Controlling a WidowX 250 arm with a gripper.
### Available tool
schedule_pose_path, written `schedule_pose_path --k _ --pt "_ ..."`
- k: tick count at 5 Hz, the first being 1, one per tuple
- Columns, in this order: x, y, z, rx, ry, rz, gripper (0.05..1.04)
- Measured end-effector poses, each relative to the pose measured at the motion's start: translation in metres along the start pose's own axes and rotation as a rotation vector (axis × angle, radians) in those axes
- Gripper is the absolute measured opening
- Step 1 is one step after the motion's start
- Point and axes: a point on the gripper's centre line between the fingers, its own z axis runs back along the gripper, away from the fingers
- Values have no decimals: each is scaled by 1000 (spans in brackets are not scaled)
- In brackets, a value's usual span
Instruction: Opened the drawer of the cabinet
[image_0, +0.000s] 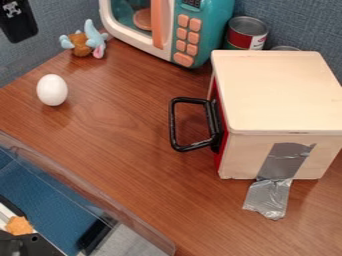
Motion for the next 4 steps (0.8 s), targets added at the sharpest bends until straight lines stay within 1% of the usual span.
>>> schedule_pose_path --k 1,2,3,4 --pt "-1 -2 -4 -15 8 21 999" --pt "8 -27 -13 -76 38 226 999" --pt "20 -50 -28 -129 7 290 999" --pt "40 -59 -50 -103 67 387 999"
